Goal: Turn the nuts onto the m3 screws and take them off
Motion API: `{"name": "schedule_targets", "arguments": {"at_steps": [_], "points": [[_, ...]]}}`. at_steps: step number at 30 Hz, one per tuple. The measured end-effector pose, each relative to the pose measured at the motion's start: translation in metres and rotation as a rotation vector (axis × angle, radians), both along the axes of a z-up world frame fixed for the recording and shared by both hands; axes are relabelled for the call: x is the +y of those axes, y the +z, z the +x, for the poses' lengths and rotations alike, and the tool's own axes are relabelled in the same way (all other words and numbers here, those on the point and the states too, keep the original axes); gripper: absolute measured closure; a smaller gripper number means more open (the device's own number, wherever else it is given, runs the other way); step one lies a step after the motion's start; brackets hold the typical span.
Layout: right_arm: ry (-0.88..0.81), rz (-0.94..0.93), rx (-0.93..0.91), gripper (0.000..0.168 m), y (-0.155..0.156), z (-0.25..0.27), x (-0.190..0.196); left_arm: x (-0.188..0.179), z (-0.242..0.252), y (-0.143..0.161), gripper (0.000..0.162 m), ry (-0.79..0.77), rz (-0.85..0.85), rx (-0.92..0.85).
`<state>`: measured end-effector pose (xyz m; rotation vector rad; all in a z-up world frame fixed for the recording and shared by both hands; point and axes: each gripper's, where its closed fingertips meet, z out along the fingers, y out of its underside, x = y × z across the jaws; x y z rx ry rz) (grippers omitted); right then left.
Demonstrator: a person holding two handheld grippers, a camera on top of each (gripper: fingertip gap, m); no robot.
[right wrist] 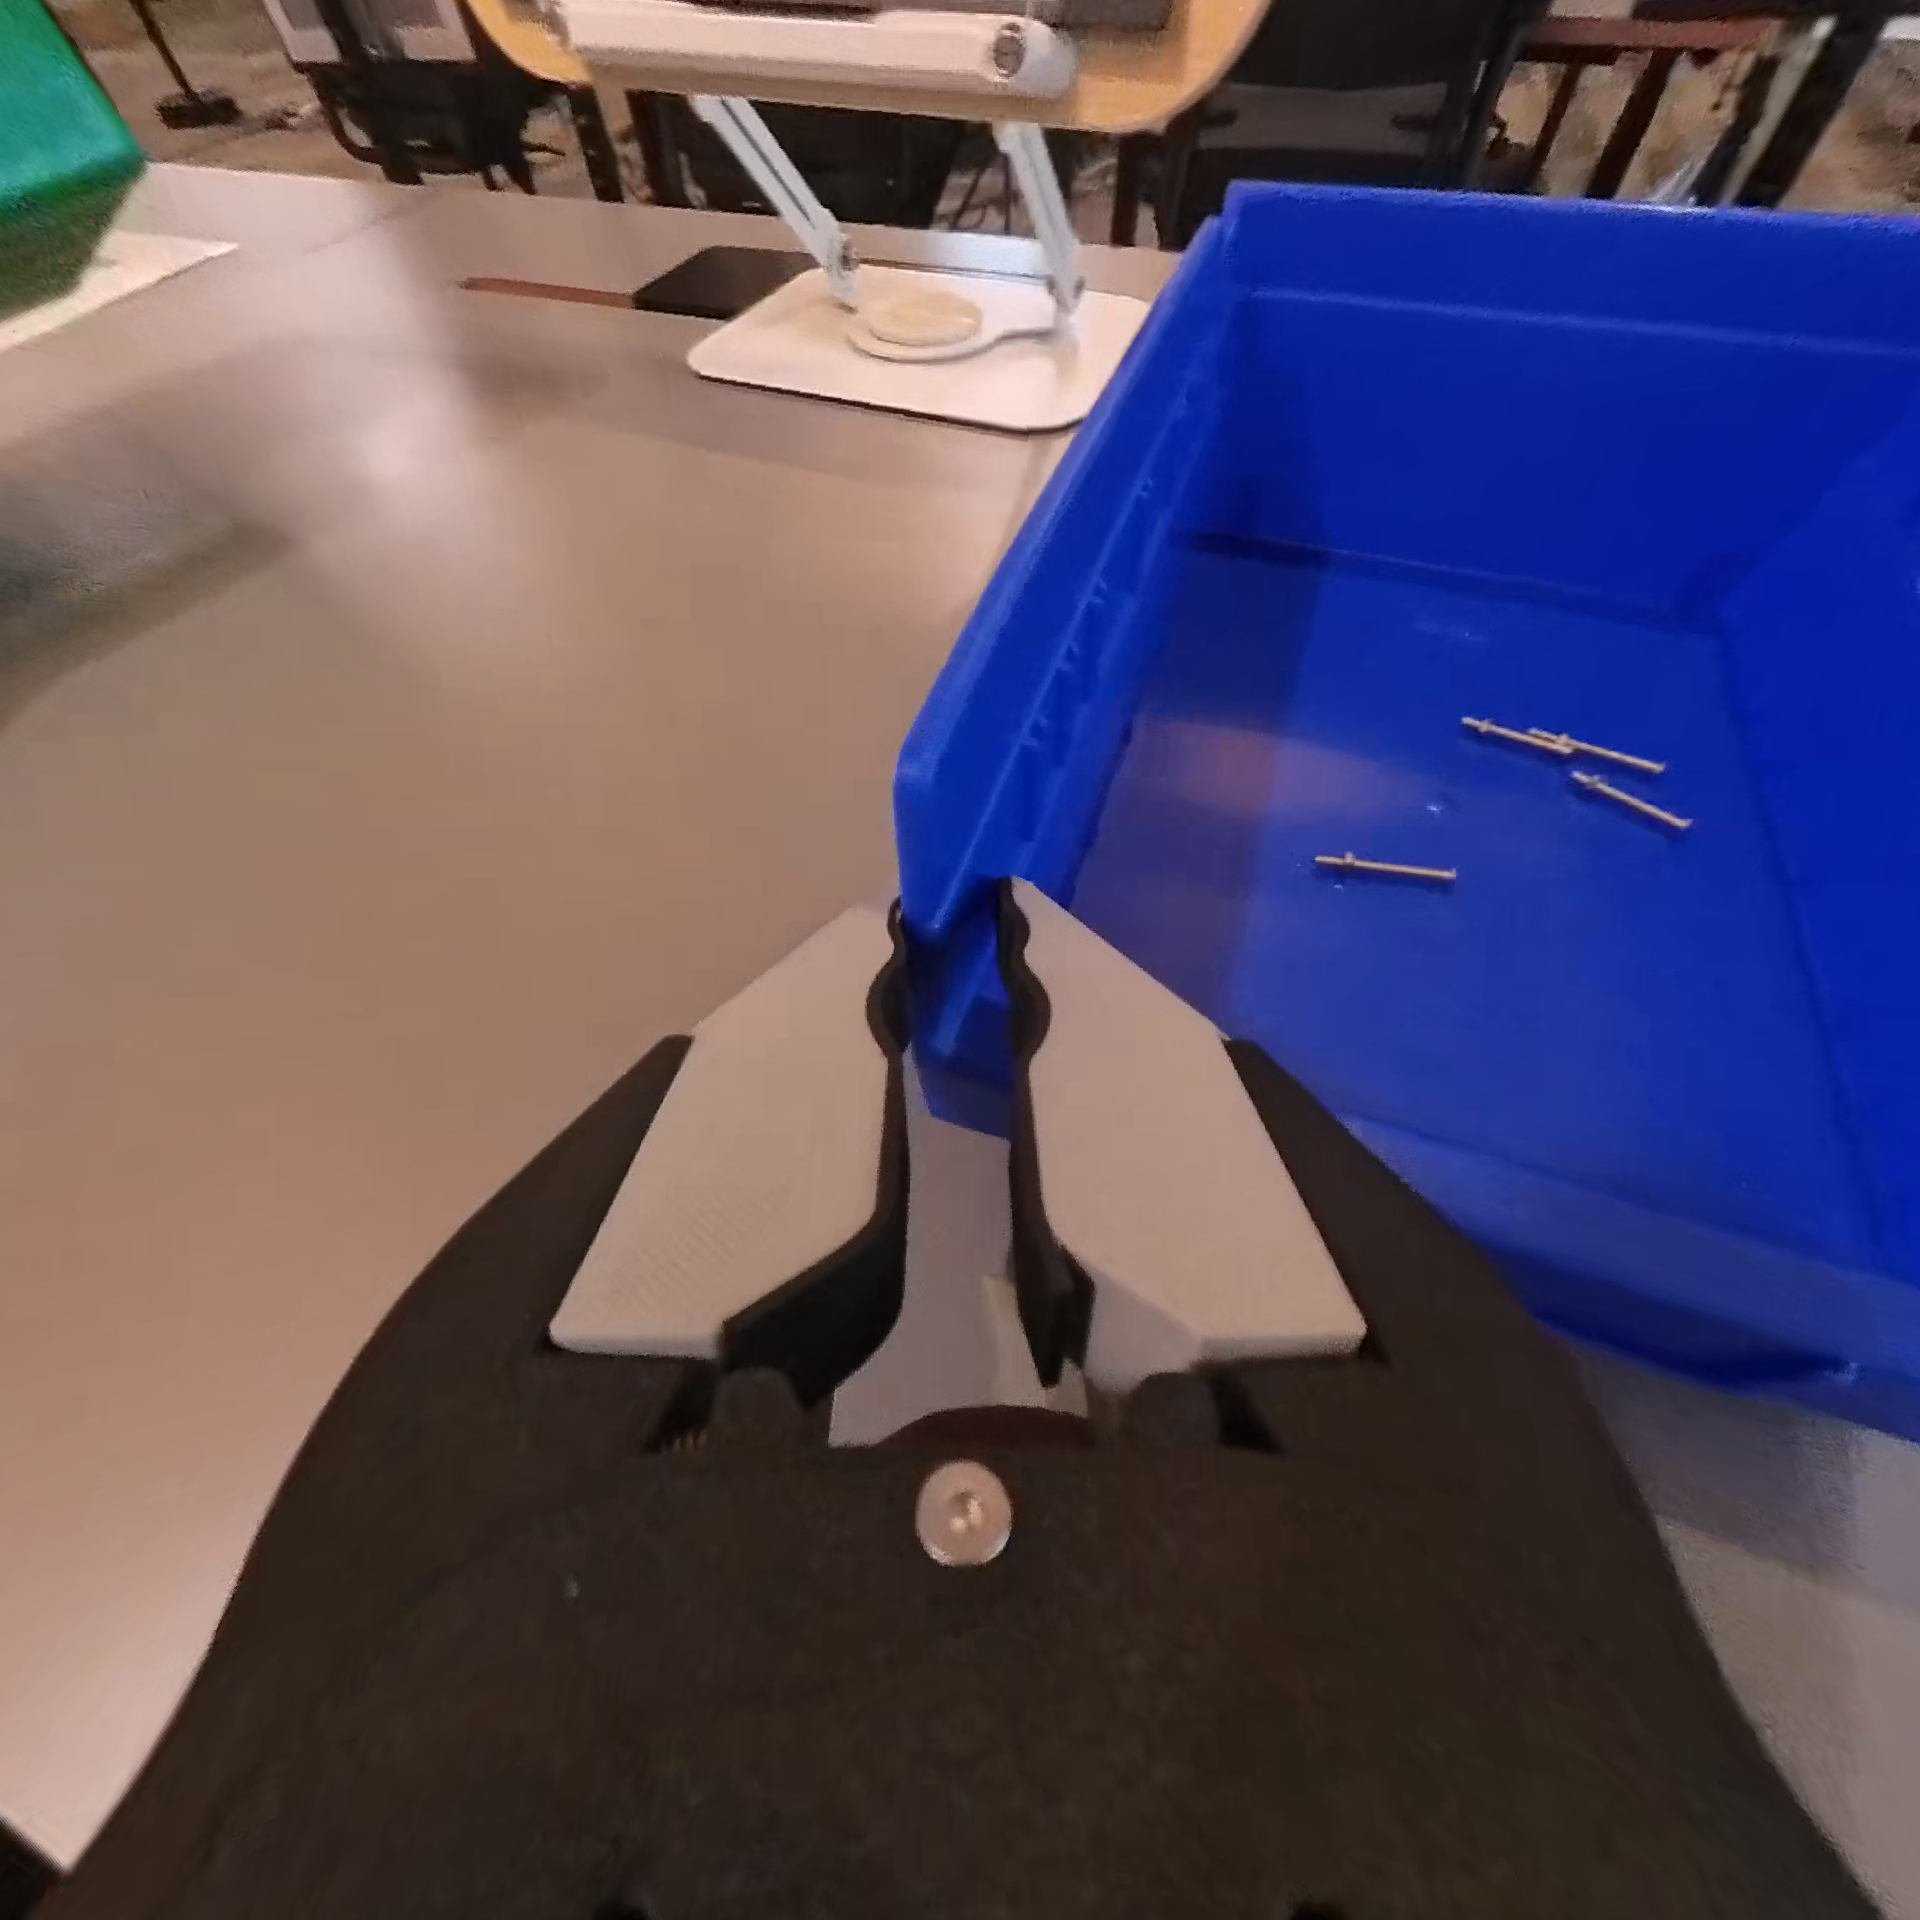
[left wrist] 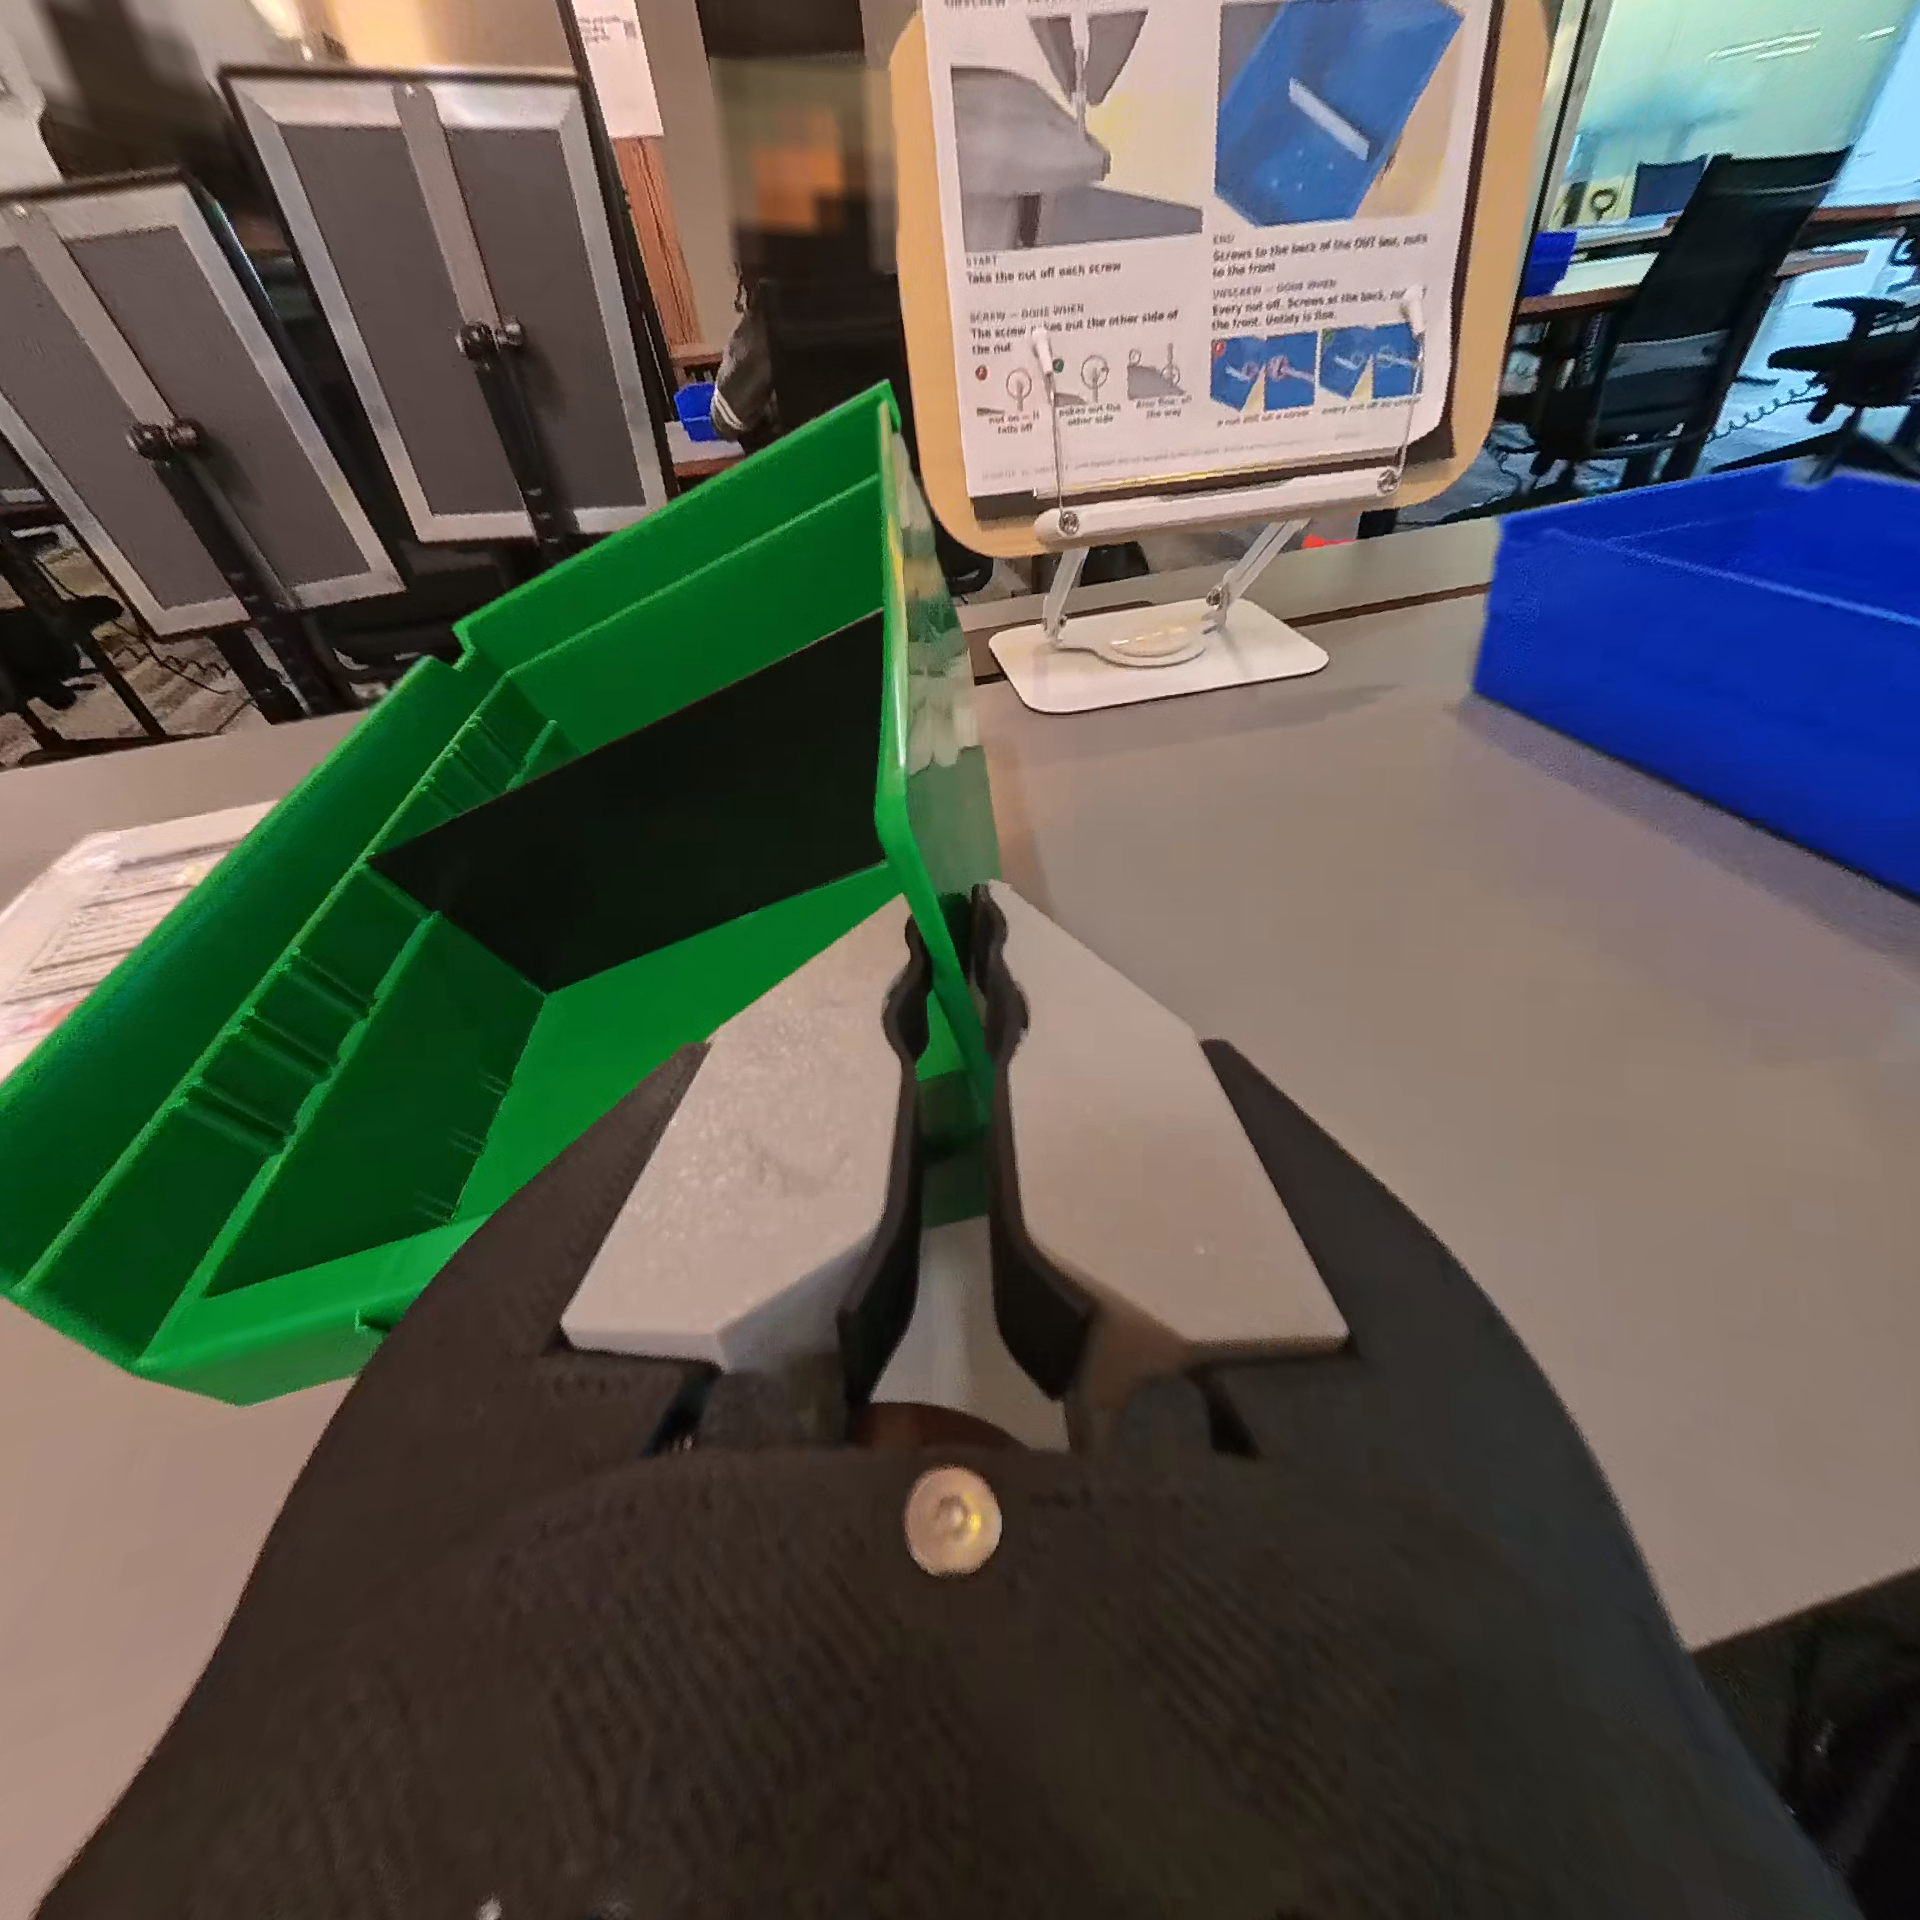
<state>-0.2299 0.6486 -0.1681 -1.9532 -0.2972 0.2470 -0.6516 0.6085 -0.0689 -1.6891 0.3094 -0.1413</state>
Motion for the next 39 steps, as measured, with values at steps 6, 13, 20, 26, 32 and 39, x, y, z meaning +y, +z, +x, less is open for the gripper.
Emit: {"name": "schedule_targets", "arguments": {"at_steps": [6,13,20,26,32,39], "points": [[0.078,0.03,0.084,0.16,0.006,-0.08,-0.008,-0.023,-0.007,0.017,0.16,-0.004,0.061,0.004],[0.242,0.045,0.059,0.156,0.004,-0.204,-0.008,-0.044,-0.021,0.032,0.16,0.014,0.107,0.009],[0.285,0.005,0.047,0.152,-0.002,-0.318,0.011,-0.049,-0.039,0.035,0.16,0.068,0.111,0.027],[0.533,0.043,0.042,0.153,0.015,-0.417,-0.012,-0.05,-0.044,0.047,0.159,0.074,0.134,0.028],[0.636,0.297,0.043,0.146,0.083,-0.356,-0.06,-0.057,-0.024,0.075,0.16,0.024,0.191,0.079],[0.397,0.429,0.031,0.144,0.136,-0.156,-0.065,-0.091,0.082,0.131,0.159,-0.217,0.357,0.132]]}}
